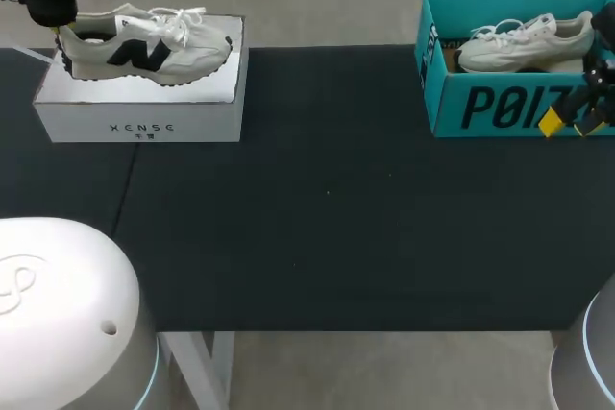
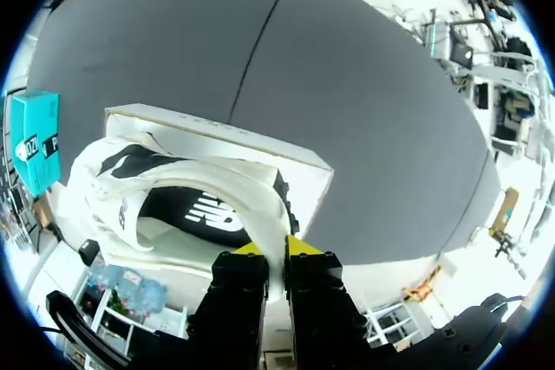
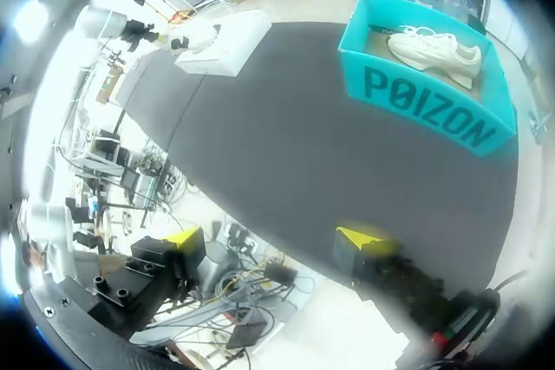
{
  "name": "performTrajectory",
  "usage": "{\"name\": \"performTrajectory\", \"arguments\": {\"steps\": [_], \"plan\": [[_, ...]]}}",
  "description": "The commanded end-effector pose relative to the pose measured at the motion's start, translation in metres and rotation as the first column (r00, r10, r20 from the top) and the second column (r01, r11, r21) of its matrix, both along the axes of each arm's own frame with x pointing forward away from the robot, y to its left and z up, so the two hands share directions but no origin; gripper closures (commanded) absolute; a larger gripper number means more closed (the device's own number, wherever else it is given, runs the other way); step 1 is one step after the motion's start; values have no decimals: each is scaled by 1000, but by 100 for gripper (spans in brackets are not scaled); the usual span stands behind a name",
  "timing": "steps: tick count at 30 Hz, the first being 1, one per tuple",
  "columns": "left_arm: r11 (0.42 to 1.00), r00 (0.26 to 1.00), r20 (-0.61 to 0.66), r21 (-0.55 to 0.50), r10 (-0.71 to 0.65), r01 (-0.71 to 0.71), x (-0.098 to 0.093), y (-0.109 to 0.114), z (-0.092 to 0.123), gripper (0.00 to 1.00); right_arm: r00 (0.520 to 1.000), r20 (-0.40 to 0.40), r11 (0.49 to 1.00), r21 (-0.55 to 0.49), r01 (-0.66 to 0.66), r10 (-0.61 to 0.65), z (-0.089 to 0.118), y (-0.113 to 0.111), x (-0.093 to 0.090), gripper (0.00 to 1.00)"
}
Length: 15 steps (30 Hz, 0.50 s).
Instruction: Take the shoe out of the shoebox, open the shoe tongue, remove and reinsert the insole, then place the shoe into the shoebox
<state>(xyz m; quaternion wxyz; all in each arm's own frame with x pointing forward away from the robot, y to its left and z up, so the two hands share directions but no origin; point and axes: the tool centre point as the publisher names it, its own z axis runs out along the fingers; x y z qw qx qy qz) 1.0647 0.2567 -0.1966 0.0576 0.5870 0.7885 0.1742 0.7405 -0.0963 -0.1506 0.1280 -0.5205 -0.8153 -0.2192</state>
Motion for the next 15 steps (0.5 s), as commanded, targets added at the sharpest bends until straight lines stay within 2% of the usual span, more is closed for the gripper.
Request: {"name": "performTrajectory", "arguments": {"steps": [1,6,15], "plan": [[1000,1000,-6,-2,-23,23,21,4,-16,100,1000,-4,1000,-3,0,0,0,0,2,0],[999,999,-18,-17,-30,30,37,10,-34,100,1000,-4,1000,-3,0,0,0,0,2,0],[998,996,-57,2,-64,64,53,17,-72,100,1000,-4,1000,-3,0,0,0,0,2,0]]}}
